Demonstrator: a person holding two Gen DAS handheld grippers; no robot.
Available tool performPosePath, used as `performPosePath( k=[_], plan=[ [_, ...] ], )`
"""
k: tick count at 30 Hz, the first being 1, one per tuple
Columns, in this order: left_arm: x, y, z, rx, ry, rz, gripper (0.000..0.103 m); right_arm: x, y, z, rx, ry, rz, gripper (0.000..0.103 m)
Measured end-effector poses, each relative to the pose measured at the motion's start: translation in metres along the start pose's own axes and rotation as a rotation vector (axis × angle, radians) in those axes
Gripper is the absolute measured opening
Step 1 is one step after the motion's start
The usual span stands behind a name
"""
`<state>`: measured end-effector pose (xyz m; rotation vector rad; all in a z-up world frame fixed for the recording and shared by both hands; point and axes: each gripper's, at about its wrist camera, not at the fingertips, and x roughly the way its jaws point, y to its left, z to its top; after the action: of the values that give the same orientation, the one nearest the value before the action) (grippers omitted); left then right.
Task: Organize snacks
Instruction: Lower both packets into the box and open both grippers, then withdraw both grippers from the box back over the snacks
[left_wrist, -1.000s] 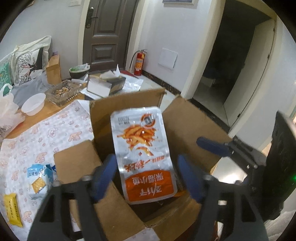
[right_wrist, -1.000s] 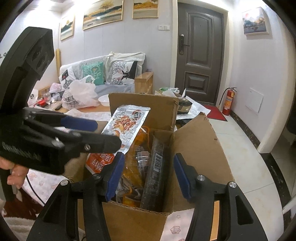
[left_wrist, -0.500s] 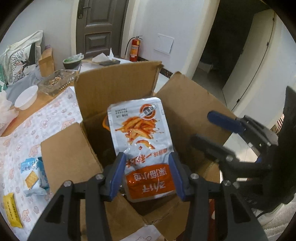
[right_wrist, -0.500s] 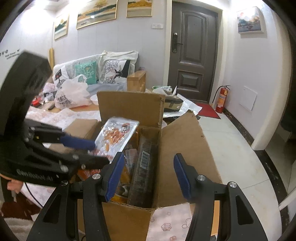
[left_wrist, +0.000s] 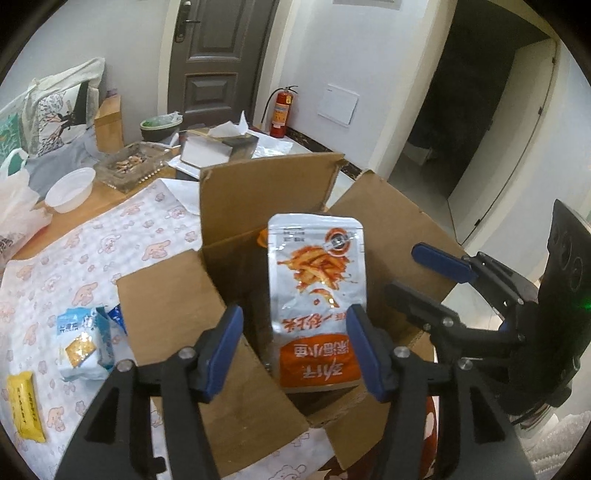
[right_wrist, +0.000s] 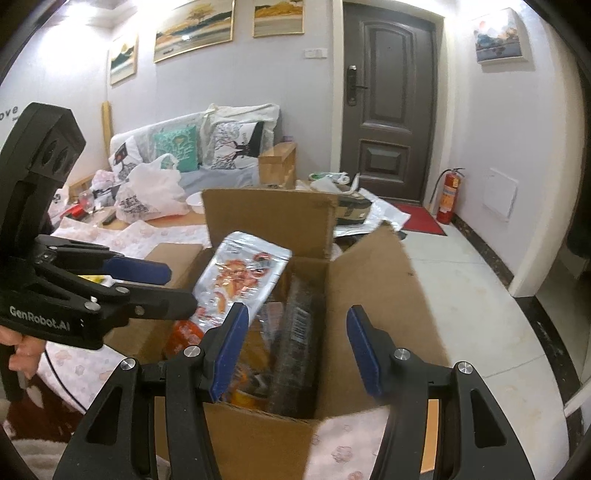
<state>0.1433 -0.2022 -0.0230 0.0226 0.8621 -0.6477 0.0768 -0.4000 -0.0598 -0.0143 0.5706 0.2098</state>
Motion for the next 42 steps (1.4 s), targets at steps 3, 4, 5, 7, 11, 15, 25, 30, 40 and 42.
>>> performPosePath(
  k=[3,4,5,7,11,15,25,30,40,42],
  plan=[
    [-0.006,0.004,0.001,-0.023,-0.024,-0.003,0.055,0.009,0.008,0.004,-0.023,0.002,0.007,0.06],
    [-0.01,0.006,0.001,-0.021,-0.034,0.001,0.055,0.011,0.011,0.005,-0.027,0.01,0.02,0.059],
    [-0.015,0.007,0.0,-0.014,-0.042,0.006,0.055,0.01,0.013,0.005,-0.032,0.005,0.013,0.059],
    [-0.025,0.009,0.0,-0.005,-0.06,0.012,0.057,0.007,0.019,0.005,-0.046,-0.007,-0.003,0.059],
    [-0.04,0.017,0.0,-0.022,-0.1,0.009,0.061,0.008,0.03,0.013,-0.061,-0.011,0.039,0.059],
    [-0.053,0.026,-0.004,-0.04,-0.127,0.001,0.061,0.02,0.047,0.019,-0.108,-0.02,0.11,0.048],
    [-0.073,0.059,-0.022,-0.093,-0.141,0.017,0.061,0.059,0.036,0.012,-0.014,0.166,0.1,0.042],
    [-0.098,0.083,-0.037,-0.133,-0.175,0.063,0.063,0.04,0.042,0.02,-0.008,0.129,0.056,0.042],
    [-0.175,0.151,-0.093,-0.21,-0.257,0.236,0.072,0.01,0.16,0.052,-0.135,0.037,0.305,0.042],
    [-0.184,0.165,-0.107,-0.224,-0.257,0.269,0.073,0.02,0.189,0.05,-0.158,0.061,0.337,0.042]
  ],
)
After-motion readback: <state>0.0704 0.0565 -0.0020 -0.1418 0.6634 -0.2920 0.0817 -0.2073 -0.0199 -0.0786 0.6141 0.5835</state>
